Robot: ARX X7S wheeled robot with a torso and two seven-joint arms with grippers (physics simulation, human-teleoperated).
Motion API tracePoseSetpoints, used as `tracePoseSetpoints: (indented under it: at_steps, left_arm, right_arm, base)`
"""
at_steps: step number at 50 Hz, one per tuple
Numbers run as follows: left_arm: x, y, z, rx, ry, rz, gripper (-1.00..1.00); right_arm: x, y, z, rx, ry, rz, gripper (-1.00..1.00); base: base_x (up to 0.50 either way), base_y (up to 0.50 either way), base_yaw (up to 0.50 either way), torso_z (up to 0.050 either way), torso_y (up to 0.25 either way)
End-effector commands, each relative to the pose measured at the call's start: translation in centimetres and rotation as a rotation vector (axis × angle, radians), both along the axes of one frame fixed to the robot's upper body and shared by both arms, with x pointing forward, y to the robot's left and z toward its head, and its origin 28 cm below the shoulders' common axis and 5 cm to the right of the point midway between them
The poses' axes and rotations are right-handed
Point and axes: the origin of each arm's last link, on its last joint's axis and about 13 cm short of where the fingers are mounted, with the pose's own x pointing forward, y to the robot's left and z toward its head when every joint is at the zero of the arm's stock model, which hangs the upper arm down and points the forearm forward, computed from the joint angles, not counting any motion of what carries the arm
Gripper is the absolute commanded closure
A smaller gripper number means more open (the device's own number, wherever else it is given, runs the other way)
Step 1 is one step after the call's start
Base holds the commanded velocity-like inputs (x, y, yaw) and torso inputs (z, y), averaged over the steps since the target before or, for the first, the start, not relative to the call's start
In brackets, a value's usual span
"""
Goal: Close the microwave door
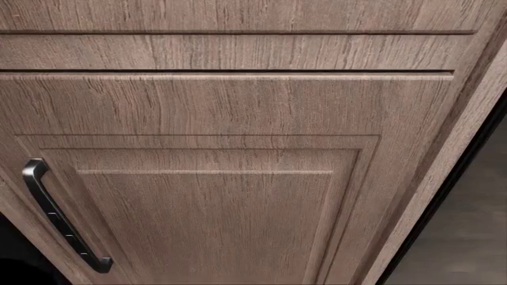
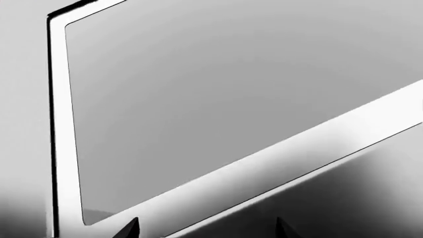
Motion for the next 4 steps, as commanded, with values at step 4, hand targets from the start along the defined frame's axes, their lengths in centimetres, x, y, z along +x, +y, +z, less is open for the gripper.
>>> tracePoseSetpoints:
  at_steps: [4]
  left_arm:
    - [-0.01, -0.02, -0.03, 0.000, 0.002, -0.001, -1.00]
  right_arm:
    - [1.87, 0.76, -0.52, 0.035, 0.077, 0.136, -1.00]
  base:
    - [0.00, 0.00, 0.00, 0.000, 0.000]
